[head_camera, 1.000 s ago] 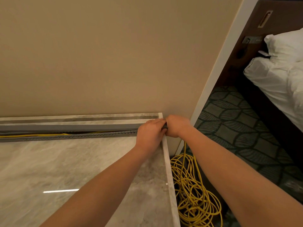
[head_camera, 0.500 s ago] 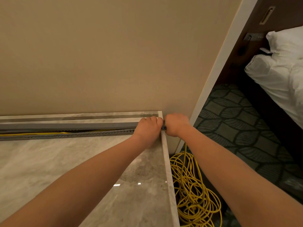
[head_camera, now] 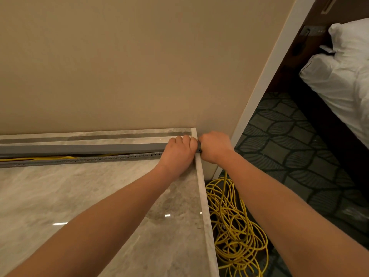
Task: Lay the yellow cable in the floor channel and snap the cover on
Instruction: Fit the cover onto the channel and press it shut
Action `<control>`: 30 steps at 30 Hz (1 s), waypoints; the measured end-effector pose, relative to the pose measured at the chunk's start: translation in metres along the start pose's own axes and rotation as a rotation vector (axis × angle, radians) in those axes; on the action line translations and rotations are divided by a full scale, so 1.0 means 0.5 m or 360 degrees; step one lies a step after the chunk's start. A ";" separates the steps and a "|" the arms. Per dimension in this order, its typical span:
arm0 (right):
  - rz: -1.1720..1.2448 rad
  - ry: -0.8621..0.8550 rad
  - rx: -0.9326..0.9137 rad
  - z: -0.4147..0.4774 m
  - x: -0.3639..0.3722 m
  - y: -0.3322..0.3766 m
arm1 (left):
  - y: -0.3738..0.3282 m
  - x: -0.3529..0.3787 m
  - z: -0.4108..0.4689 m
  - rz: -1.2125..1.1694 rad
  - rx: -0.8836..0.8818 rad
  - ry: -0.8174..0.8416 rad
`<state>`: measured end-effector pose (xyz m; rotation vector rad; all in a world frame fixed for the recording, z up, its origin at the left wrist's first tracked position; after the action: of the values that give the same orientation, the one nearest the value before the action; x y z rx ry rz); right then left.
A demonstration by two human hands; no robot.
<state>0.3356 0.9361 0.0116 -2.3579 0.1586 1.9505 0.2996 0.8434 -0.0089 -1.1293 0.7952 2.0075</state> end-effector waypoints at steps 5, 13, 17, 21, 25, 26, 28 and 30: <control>-0.0011 -0.0048 -0.0006 0.003 0.004 -0.001 | 0.002 0.002 -0.003 0.0013 0.0000 0.0052; -0.0090 0.0058 0.0094 -0.006 -0.011 0.009 | 0.009 -0.020 -0.006 -0.0019 -0.0121 0.0429; -0.0218 0.0125 0.0130 -0.012 -0.021 0.013 | 0.021 -0.028 -0.001 -0.0244 -0.0116 0.0582; -0.0065 0.0209 0.0184 -0.020 -0.032 0.018 | 0.060 -0.054 -0.005 -0.0331 -0.0199 0.0672; 0.0241 0.0198 0.0051 -0.020 -0.035 0.060 | 0.118 -0.071 -0.036 -0.0319 -0.0345 0.0691; 0.0263 0.0146 0.0021 -0.018 -0.039 0.075 | 0.130 -0.075 -0.044 -0.0312 -0.0369 0.0696; 0.0269 0.0076 -0.0024 -0.014 -0.045 0.108 | 0.153 -0.086 -0.059 -0.0313 -0.0428 0.0709; 0.0297 0.0070 -0.0053 -0.010 -0.053 0.142 | 0.176 -0.096 -0.074 -0.0317 -0.0504 0.0731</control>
<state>0.3263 0.8659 0.0388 -2.4907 0.3644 1.9939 0.2647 0.7512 0.0328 -1.8196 0.5599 1.7662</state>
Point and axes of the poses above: each hand's wrist, its own z-axis towards the middle knuckle, its own x-axis out of the palm, y = z × x, the point moved 5 cm from there along z, towards the middle knuckle, and after that the axes turned 14 degrees about -x, right-handed, at the moved point
